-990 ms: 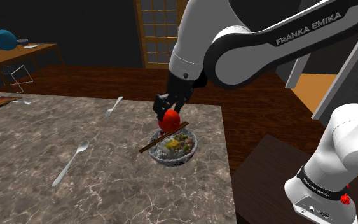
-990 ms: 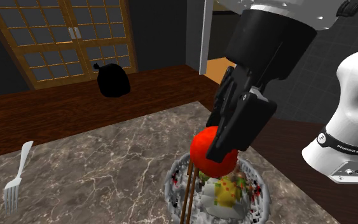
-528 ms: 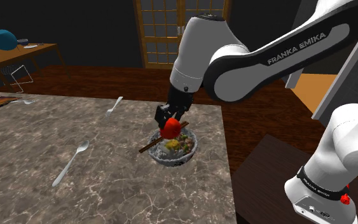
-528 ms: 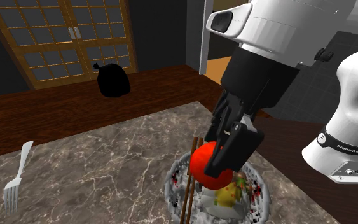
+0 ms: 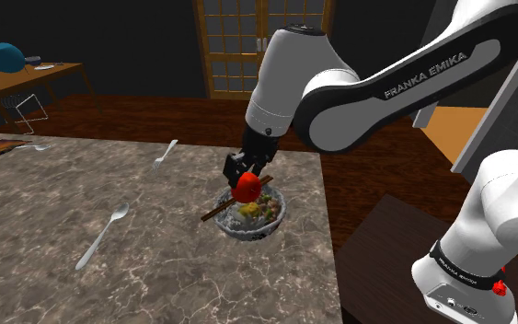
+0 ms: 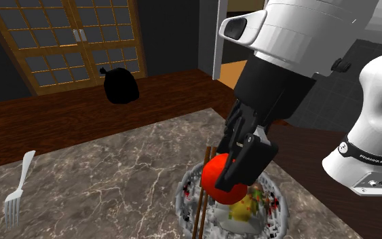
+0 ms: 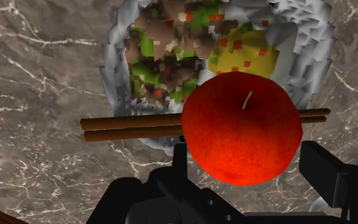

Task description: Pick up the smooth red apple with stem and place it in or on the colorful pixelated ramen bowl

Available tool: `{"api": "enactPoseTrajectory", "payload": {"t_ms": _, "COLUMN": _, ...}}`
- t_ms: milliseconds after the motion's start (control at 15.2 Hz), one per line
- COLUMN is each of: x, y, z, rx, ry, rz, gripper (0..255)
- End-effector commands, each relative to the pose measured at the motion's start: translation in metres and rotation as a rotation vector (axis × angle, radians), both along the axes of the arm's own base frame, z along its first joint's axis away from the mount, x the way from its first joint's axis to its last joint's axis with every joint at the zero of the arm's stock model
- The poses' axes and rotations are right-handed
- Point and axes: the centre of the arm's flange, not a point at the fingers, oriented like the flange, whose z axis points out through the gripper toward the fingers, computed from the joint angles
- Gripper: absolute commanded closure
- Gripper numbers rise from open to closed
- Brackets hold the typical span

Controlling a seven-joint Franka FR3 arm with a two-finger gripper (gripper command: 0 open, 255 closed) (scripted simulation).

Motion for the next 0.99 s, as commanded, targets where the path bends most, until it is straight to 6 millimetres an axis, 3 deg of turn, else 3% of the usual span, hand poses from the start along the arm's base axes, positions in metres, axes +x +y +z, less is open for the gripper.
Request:
{"api": "enactPoseTrajectory", "payload": {"t_ms": 0, "x": -0.001, "y": 0.000, "z": -0.004, "rx": -0.004, "ry": 0.009, "rz": 0.003, "gripper": 255}}
{"api": "enactPoseTrajectory", "payload": {"t_ms": 66, "x": 0.000, "y": 0.001, "z": -0.004, "rx": -0.004, "ry": 0.009, "rz": 0.003, "gripper": 0}}
{"api": "enactPoseTrajectory", "payload": {"t_ms": 396, "x": -0.001, "y": 0.000, "z": -0.004, "rx": -0.004, "ry": 0.009, "rz": 0.003, "gripper": 0}}
{"api": "enactPoseTrajectory", "payload": {"t_ms": 660, "x": -0.015, "y": -0.007, "z": 0.043, "rx": -0.004, "ry": 0.009, "rz": 0.003, "gripper": 0}}
{"api": "enactPoseTrajectory", "payload": {"t_ms": 924, "x": -0.015, "y": -0.007, "z": 0.043, "rx": -0.004, "ry": 0.009, "rz": 0.003, "gripper": 0}}
